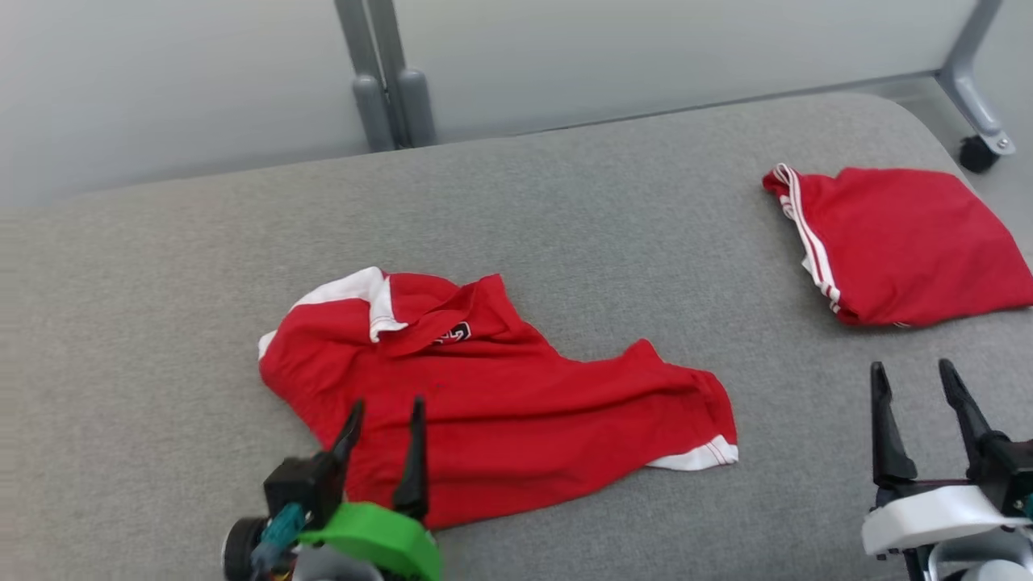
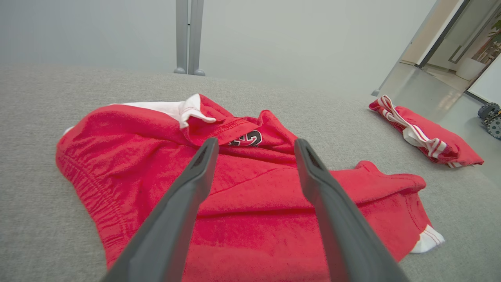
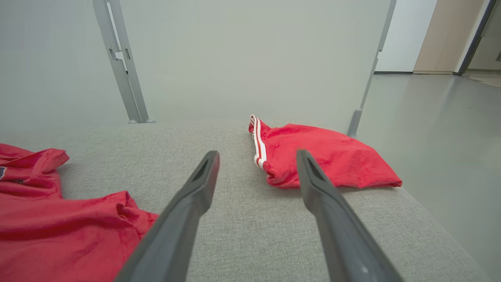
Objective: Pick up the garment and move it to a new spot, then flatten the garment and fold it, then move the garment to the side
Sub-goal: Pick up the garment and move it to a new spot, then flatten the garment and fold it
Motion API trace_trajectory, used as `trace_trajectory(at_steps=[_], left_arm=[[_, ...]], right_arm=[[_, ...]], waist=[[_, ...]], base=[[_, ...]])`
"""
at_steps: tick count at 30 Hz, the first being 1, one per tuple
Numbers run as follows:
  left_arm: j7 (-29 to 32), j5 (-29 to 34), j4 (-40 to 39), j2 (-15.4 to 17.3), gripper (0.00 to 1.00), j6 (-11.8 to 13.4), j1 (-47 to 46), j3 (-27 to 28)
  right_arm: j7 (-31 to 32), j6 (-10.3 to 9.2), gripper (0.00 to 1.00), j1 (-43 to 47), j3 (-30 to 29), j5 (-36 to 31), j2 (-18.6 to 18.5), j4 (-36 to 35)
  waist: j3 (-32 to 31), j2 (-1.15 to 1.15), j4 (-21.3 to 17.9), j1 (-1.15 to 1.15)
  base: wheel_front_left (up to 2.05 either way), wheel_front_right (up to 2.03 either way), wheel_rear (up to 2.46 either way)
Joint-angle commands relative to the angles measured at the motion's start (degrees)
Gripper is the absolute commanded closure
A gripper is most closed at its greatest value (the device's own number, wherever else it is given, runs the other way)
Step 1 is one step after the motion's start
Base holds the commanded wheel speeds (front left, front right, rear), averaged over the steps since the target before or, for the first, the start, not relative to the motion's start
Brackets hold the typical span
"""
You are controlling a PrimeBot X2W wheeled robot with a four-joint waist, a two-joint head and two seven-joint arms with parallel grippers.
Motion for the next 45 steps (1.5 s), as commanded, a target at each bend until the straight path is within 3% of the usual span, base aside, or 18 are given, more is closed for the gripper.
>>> trace_trajectory(at_steps=[1,3,8,16,24,38,45], left_arm=[[-0.1,1.7,-0.5,0.8,0.0,0.4,3.5,2.0],[-0.1,3.3,-1.7,0.3,0.0,0.3,7.7,5.5],[-0.1,9.2,-4.0,-0.7,0.0,-3.4,15.8,13.3],[-0.1,16.9,-4.9,-3.9,0.0,-10.8,20.4,22.8],[-0.1,20.6,-4.0,-6.8,0.0,-15.0,20.8,28.3],[-0.1,21.6,-3.0,-7.8,0.0,-18.1,20.0,30.8],[-0.1,14.7,1.5,-7.8,0.0,-20.3,16.8,22.8]], right_arm=[[-0.2,-0.06,0.0,1.5,-1.1,-0.6,-0.3,0.2],[-0.2,-0.06,0.0,2.2,-2.9,-0.9,-0.2,0.5],[-0.2,-0.06,0.0,4.4,-6.0,-1.9,0.1,1.9],[-0.2,-0.06,0.0,5.9,-4.4,-1.5,0.4,3.0],[-0.2,-0.06,0.0,5.2,-1.4,-0.7,-0.2,3.6],[-0.2,-0.06,0.0,5.2,2.2,1.4,-1.0,3.2],[-0.2,-0.07,0.0,4.1,4.4,1.5,-1.4,2.5]], waist=[[-5.3,0.0,6.0,0.0],[-5.6,0.0,6.7,0.0],[-6.0,0.0,7.9,0.0],[-5.8,0.0,8.4,0.0],[-5.7,0.0,8.7,0.0],[-5.9,0.0,8.3,0.0],[-4.8,0.0,6.7,0.0]], base=[[0.0,0.0,0.0],[0.0,0.0,0.0],[0.0,0.0,0.0],[0.0,0.0,0.0],[0.0,0.0,0.0],[0.0,0.0,0.0],[0.0,0.0,0.0]])
